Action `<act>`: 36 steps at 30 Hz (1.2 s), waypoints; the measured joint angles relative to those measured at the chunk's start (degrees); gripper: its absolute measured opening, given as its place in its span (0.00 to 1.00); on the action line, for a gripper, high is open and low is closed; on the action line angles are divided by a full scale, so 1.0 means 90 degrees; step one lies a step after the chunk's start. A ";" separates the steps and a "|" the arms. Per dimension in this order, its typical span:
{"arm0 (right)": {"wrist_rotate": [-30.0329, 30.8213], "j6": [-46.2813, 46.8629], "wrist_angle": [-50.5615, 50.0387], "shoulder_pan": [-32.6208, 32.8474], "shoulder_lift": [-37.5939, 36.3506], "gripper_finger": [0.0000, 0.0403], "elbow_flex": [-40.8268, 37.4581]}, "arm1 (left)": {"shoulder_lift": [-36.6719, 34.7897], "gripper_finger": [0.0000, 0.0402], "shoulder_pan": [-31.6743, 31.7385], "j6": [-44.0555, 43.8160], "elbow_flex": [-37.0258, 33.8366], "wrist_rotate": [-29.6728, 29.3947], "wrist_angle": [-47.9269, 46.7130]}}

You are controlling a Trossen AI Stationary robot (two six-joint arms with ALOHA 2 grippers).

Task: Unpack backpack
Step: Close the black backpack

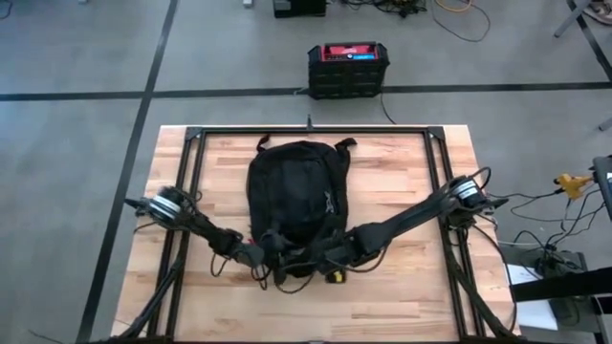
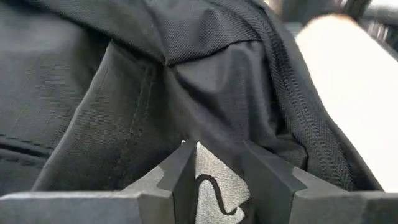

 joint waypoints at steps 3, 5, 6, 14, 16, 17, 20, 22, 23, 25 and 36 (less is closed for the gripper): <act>0.0719 0.0059 -0.1106 -0.0216 -0.0115 0.00 0.0000 | 0.0408 0.30 -0.0025 -0.0018 0.0000 0.0023 0.0943; 0.1185 0.0030 -0.1539 -0.0429 -0.0171 0.00 0.0000 | 0.0467 0.30 -0.0030 -0.0062 0.0000 0.0048 0.1084; 0.1367 -0.0054 -0.1707 -0.0576 -0.0182 0.00 0.0000 | 0.0467 0.30 -0.0030 -0.0081 0.0000 0.0050 0.1077; 0.1904 -0.1916 -0.1535 -0.2041 -0.0310 0.00 -0.0019 | 0.0445 0.30 -0.0074 -0.0097 -0.0002 0.0062 0.1058; 0.1889 -0.2511 -0.1193 -0.2493 -0.0316 0.00 -0.0040 | 0.0445 0.30 -0.0086 -0.0110 -0.0002 0.0060 0.1060; 0.1779 -0.2826 -0.0964 -0.2712 -0.0318 0.00 -0.0065 | 0.0445 0.30 -0.0090 -0.0113 -0.0002 0.0058 0.1058; 0.1165 -0.3637 -0.0284 -0.3344 -0.0322 0.00 -0.0088 | 0.0445 0.30 -0.0101 -0.0135 -0.0002 0.0045 0.1019; 0.0711 -0.4049 0.0164 -0.3762 -0.0322 0.00 -0.0095 | 0.0445 0.30 -0.0113 -0.0170 -0.0002 -0.0004 0.0996; 0.0531 -0.4220 0.0335 -0.3952 -0.0322 0.00 -0.0097 | 0.0445 0.30 -0.0122 -0.0196 -0.0002 -0.0018 0.0963; 0.0034 -0.4337 0.0595 -0.4290 -0.0322 0.00 -0.0100 | 0.0443 0.30 -0.0125 -0.0240 -0.0002 -0.0111 0.0919; -0.1166 -0.2485 -0.0538 -0.3575 -0.0356 0.00 -0.0507 | -0.1408 0.30 -0.0074 0.0070 -0.0312 0.0247 -0.1459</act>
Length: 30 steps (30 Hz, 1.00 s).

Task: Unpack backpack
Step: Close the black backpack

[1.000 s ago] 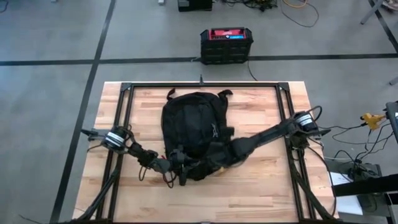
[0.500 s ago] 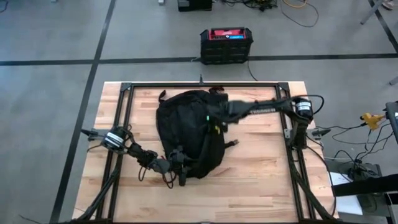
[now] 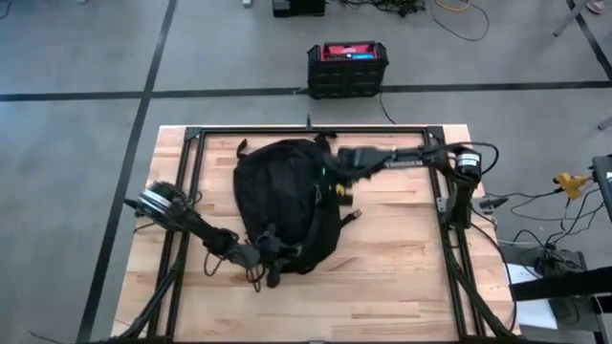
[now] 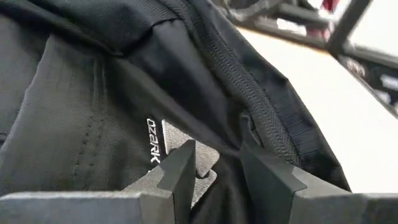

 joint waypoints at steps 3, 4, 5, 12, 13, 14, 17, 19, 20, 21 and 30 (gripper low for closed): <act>-0.0201 0.0799 0.0054 0.0754 0.0000 0.00 -0.0251 | -0.1417 0.30 0.0123 0.0277 -0.0057 -0.0021 -0.2041; -0.0246 0.0989 0.0099 0.1014 0.0002 0.00 -0.0320 | -0.1881 0.30 0.0174 0.0336 -0.0015 -0.0144 -0.2676; -0.0281 0.1148 0.0201 0.1262 0.0023 0.00 -0.0370 | -0.2295 0.30 0.0228 0.0409 0.0042 -0.0294 -0.3252; -0.0636 0.1529 0.1728 0.2491 0.0121 0.00 -0.0346 | -0.3630 0.30 0.0541 0.1424 0.0298 -0.0483 -0.3813; -0.0701 0.1532 0.1912 0.2575 0.0121 0.00 -0.0312 | -0.3562 0.30 0.0547 0.1476 0.0325 -0.0422 -0.3689; -0.0708 0.1532 0.1952 0.2633 0.0121 0.00 -0.0264 | -0.3432 0.30 0.0551 0.1498 0.0334 -0.0376 -0.3589; -0.0670 0.1519 0.1864 0.2684 0.0100 0.00 -0.0108 | -0.2748 0.30 0.0551 0.1306 0.0329 0.0013 -0.3391; -0.0592 0.1513 0.1638 0.2676 0.0060 0.00 -0.0025 | -0.2106 0.30 0.0543 0.0980 0.0331 0.0123 -0.3138; -0.0555 0.1498 0.1554 0.2650 0.0036 0.00 0.0003 | -0.1746 0.30 0.0535 0.0795 0.0346 0.0194 -0.2946; -0.0481 0.1476 0.1503 0.2615 0.0013 0.00 0.0009 | -0.1374 0.30 0.0533 0.0624 0.0356 0.0263 -0.2705; 0.0303 0.1370 -0.0272 0.1993 -0.0067 0.00 -0.0043 | 0.0739 0.30 0.0330 0.0007 0.0438 -0.0300 -0.0015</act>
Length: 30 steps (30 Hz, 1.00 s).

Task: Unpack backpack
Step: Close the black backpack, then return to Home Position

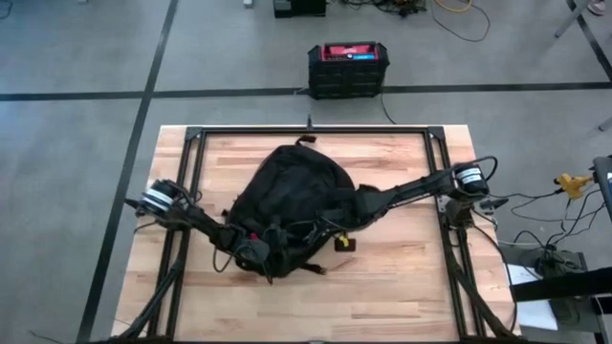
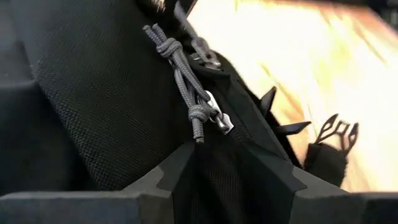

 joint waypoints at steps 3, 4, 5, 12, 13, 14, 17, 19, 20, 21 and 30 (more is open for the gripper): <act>0.0006 -0.0209 -0.0099 -0.0209 -0.0096 0.00 -0.0114 | -0.0002 0.30 0.0000 -0.0057 0.0000 -0.0087 0.0001; -0.0004 -0.0288 -0.0082 -0.0274 -0.0120 0.00 -0.0119 | -0.0028 0.30 0.0000 -0.0062 0.0000 -0.0098 -0.0023; -0.0071 -0.0353 -0.0052 -0.0327 -0.0138 0.00 -0.0130 | -0.0061 0.30 0.0000 -0.0067 0.0000 -0.0119 -0.0047; -0.0805 -0.0455 0.0361 -0.0283 -0.0159 0.01 0.0030 | -0.1142 0.30 0.0000 0.0447 -0.0114 0.0310 -0.0983; -0.0806 -0.0514 0.0388 -0.0239 -0.0175 0.02 0.0068 | -0.1417 0.30 0.0006 0.0577 -0.0127 0.0400 -0.1230; -0.0804 -0.0553 0.0433 -0.0217 -0.0187 0.03 0.0120 | -0.1728 0.30 0.0015 0.0677 -0.0138 0.0441 -0.1520; -0.0714 -0.0695 0.0706 -0.0178 -0.0263 0.12 0.0280 | -0.2667 0.30 0.0113 0.0900 -0.0136 0.0444 -0.2190; -0.0694 -0.0730 0.0893 -0.0155 -0.0303 0.21 0.0415 | -0.3218 0.30 0.0188 0.1012 -0.0134 0.0382 -0.2457; -0.0720 -0.0778 0.0893 -0.0144 -0.0313 0.26 0.0512 | -0.3490 0.30 0.0220 0.1098 -0.0132 0.0348 -0.2558; -0.0762 -0.0827 0.0878 -0.0135 -0.0327 0.30 0.0607 | -0.3732 0.30 0.0256 0.1191 -0.0131 0.0313 -0.2634; -0.0839 -0.1437 0.1010 -0.0118 -0.1681 0.55 0.0209 | -0.6033 0.09 0.0712 0.1654 -0.0126 0.0076 -0.4341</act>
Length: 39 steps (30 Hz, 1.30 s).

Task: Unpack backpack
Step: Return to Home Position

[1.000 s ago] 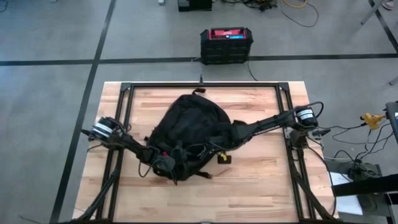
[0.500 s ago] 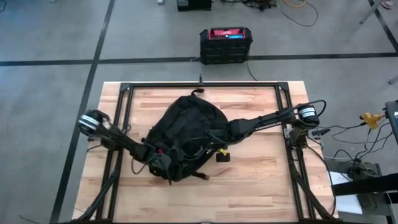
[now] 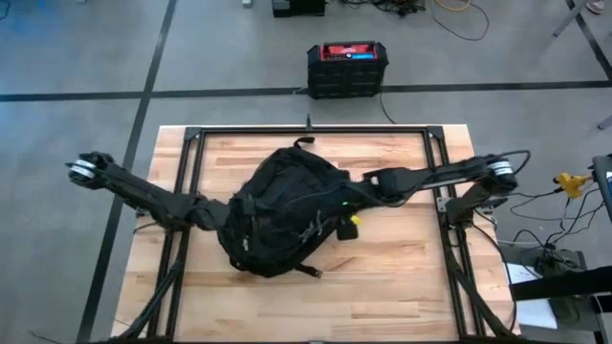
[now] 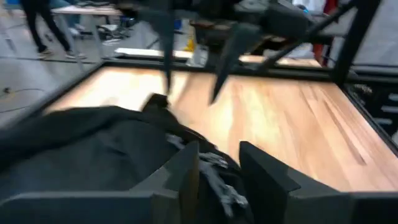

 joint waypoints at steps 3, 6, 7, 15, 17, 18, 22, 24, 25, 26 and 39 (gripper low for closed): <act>-0.0004 0.0005 0.0437 0.0005 -0.0733 0.56 -0.0784 | -0.0806 0.02 0.0108 -0.0029 -0.0094 -0.0427 -0.0684; 0.0008 0.0143 0.1126 0.0005 -0.1573 0.55 -0.1816 | -0.1601 0.02 0.0220 0.0051 -0.0244 -0.0638 -0.0974; 0.0026 0.0149 0.1292 -0.0003 -0.1878 0.54 -0.2170 | -0.1857 0.02 0.0278 0.0125 -0.0262 -0.0647 -0.0977; 0.0415 0.0125 0.2362 -0.0227 -0.4756 0.46 -0.4402 | -0.3688 0.00 0.0692 0.0669 -0.0232 -0.0501 -0.1256; 0.0384 0.0086 0.2698 -0.0214 -0.5476 0.44 -0.4904 | -0.3976 0.00 0.0768 0.0774 -0.0323 -0.0129 -0.1244; 0.0387 0.0090 0.2949 -0.0216 -0.5823 0.43 -0.5174 | -0.4100 0.00 0.0802 0.0783 -0.0430 0.0019 -0.1262; 0.0384 0.0349 0.4003 -0.0216 -0.7062 0.40 -0.6289 | -0.4424 0.00 0.0850 0.0627 -0.0938 0.0152 -0.1296; 0.0264 0.0567 0.4420 -0.0216 -0.7534 0.39 -0.6799 | -0.4578 0.00 0.0850 0.0434 -0.1251 0.0165 -0.1235; 0.0130 0.0688 0.4629 -0.0216 -0.7747 0.38 -0.7050 | -0.4651 0.00 0.0850 0.0300 -0.1435 0.0197 -0.1142; -0.0001 0.0821 0.4879 -0.0216 -0.7956 0.37 -0.7302 | -0.4722 0.00 0.0852 0.0200 -0.1635 0.0351 -0.1010; -0.0628 0.0723 0.6285 -0.0199 -0.8757 0.21 -0.8716 | -0.4875 0.00 0.0964 0.0149 -0.3269 0.1844 0.0777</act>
